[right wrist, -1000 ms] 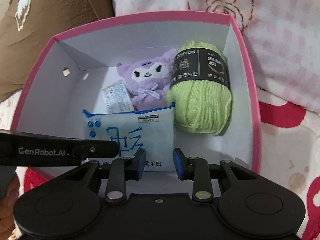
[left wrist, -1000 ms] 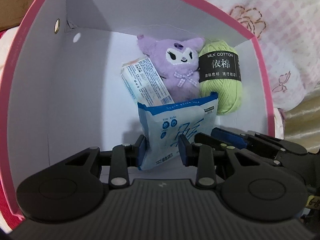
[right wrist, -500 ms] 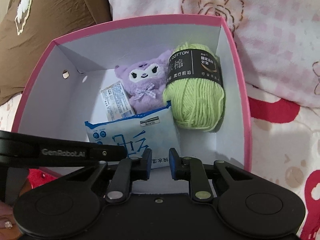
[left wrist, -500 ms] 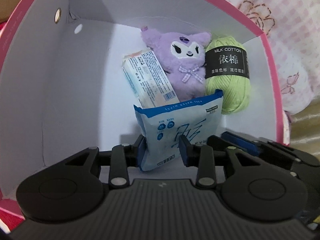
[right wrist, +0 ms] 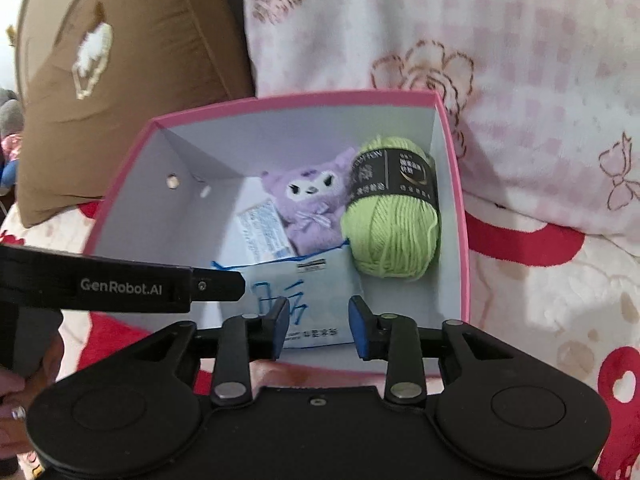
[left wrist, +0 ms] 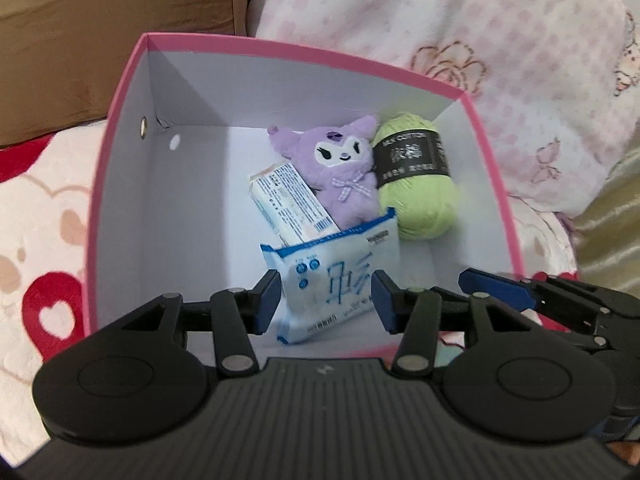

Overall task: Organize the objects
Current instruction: 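Open the left gripper to release the wipes pack in the box, then withdraw the left gripper from the box toward the orange-white small box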

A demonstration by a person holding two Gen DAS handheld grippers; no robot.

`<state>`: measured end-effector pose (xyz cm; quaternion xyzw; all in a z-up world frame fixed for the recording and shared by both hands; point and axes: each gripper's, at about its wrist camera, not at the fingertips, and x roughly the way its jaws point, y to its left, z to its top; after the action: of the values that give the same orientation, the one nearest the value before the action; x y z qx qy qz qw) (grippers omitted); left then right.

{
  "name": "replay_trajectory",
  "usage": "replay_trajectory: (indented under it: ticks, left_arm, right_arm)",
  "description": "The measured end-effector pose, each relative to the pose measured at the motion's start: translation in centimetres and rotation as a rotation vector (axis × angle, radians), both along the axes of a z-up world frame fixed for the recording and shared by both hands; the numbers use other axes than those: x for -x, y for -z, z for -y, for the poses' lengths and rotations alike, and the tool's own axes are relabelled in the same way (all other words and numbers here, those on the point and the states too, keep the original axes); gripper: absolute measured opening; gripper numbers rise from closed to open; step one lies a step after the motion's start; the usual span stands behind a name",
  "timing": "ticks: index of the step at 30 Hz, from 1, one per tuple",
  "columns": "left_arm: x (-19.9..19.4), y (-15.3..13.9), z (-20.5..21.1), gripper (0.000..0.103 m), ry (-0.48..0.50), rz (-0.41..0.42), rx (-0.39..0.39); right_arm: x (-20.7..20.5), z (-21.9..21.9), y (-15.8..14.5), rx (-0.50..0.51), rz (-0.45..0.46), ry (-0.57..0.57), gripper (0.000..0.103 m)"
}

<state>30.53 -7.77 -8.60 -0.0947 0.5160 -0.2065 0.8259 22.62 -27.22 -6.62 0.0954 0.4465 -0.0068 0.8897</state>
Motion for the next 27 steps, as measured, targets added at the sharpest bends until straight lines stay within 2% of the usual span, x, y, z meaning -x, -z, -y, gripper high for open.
replay_trajectory:
  ticks: [5,8,12,14,16,19,27]
  left_arm:
    - [2.0,-2.4,-0.1,0.053,0.018,0.031,-0.051]
    - [3.1,-3.5,-0.7,0.053,0.021,0.032,-0.039]
    - [4.9,-5.2,-1.5,0.057,0.024,0.039,-0.062]
    - [6.0,-6.1,-1.8,0.059,0.039,0.042,-0.06]
    - [7.0,-7.0,-2.1,0.064,0.041,0.05,-0.056]
    - [8.6,-8.2,-2.5,0.069,0.041,0.071,-0.053]
    - [12.0,-10.1,-4.4,0.07,0.026,0.086,-0.061]
  right_arm:
    - [1.8,-1.1,-2.0,0.049,0.011,-0.048,0.048]
    - [2.8,-1.7,-3.0,0.046,0.026,-0.066,0.049]
    - [4.4,-2.7,-4.5,0.064,0.062,-0.082,0.055]
    - [5.2,-3.1,-5.0,0.063,0.081,-0.09,0.061]
    - [6.1,-3.3,-5.6,0.064,0.105,-0.09,0.077]
    - [7.1,-3.3,-6.4,0.046,0.129,-0.098,0.093]
    - [9.9,-4.3,-8.5,0.09,0.129,-0.161,0.094]
